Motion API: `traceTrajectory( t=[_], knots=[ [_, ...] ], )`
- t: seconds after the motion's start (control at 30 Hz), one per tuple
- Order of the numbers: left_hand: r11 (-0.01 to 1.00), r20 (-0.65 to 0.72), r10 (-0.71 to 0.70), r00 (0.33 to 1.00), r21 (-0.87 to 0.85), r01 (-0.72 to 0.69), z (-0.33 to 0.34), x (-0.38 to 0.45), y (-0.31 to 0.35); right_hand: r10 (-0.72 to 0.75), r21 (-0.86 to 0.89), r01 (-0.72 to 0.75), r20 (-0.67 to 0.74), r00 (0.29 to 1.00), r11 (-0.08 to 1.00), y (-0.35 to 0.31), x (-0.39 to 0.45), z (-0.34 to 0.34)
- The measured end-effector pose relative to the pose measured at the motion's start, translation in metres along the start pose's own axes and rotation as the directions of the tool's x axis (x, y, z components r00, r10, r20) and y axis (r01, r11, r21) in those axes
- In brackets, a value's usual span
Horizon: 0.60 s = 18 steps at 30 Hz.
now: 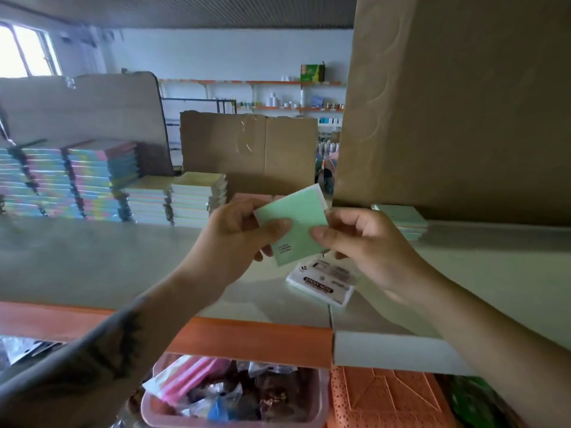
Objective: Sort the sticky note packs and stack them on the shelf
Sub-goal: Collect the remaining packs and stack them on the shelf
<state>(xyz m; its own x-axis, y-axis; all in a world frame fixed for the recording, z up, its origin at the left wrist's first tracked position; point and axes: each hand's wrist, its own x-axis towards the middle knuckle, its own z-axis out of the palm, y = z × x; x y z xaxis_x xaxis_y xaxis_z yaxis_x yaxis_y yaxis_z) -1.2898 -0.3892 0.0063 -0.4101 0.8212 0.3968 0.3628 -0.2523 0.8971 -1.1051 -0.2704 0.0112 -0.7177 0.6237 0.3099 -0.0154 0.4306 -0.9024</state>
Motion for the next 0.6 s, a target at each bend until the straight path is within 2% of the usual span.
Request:
traceTrajectory(
  t=[0.07, 0.13, 0.17, 0.23, 0.27, 0.33, 0.4, 0.47, 0.6],
  knots=[
    [0.999, 0.017, -0.024, 1.0, -0.03, 0.025, 0.005, 0.002, 0.0, -0.02, -0.021, 0.019, -0.051, 0.999, 1.0, 0.003, -0.004, -0.004],
    [0.998, 0.023, -0.052, 0.998, -0.023, 0.053, 0.011, 0.003, -0.001, -0.15, -0.206, 0.124, -0.114, 0.982, 0.971, 0.008, -0.01, -0.013],
    [0.997, 0.026, -0.069, 0.997, -0.019, 0.069, 0.015, 0.003, -0.002, -0.248, -0.352, 0.198, -0.103, 0.963, 0.915, 0.008, -0.014, -0.017],
    [0.995, 0.031, -0.097, 0.995, -0.007, 0.097, 0.024, 0.005, -0.002, -0.421, -0.614, 0.358, 0.047, 0.906, 0.703, 0.009, -0.017, -0.026],
    [0.994, 0.038, -0.11, 0.993, 0.001, 0.11, 0.029, 0.006, -0.002, -0.442, -0.696, 0.399, 0.13, 0.888, 0.597, 0.01, -0.016, -0.03],
    [0.991, 0.032, -0.133, 0.991, 0.018, 0.133, 0.04, 0.006, -0.001, -0.416, -0.768, 0.421, 0.222, 0.882, 0.483, 0.01, -0.012, -0.035],
    [0.989, 0.007, -0.137, 0.991, 0.057, 0.137, 0.049, 0.007, -0.002, -0.416, -0.764, 0.433, 0.237, 0.878, 0.479, 0.012, -0.009, -0.039],
    [0.985, -0.005, -0.12, 0.993, 0.127, 0.119, 0.053, 0.01, -0.001, -0.392, -0.712, 0.433, 0.236, 0.889, 0.553, 0.015, -0.004, -0.045],
    [0.934, 0.13, -0.046, 0.99, 0.358, -0.004, 0.046, 0.017, -0.009, -0.307, -0.664, 0.356, 0.195, 0.932, 0.658, 0.014, 0.02, -0.069]
  ],
)
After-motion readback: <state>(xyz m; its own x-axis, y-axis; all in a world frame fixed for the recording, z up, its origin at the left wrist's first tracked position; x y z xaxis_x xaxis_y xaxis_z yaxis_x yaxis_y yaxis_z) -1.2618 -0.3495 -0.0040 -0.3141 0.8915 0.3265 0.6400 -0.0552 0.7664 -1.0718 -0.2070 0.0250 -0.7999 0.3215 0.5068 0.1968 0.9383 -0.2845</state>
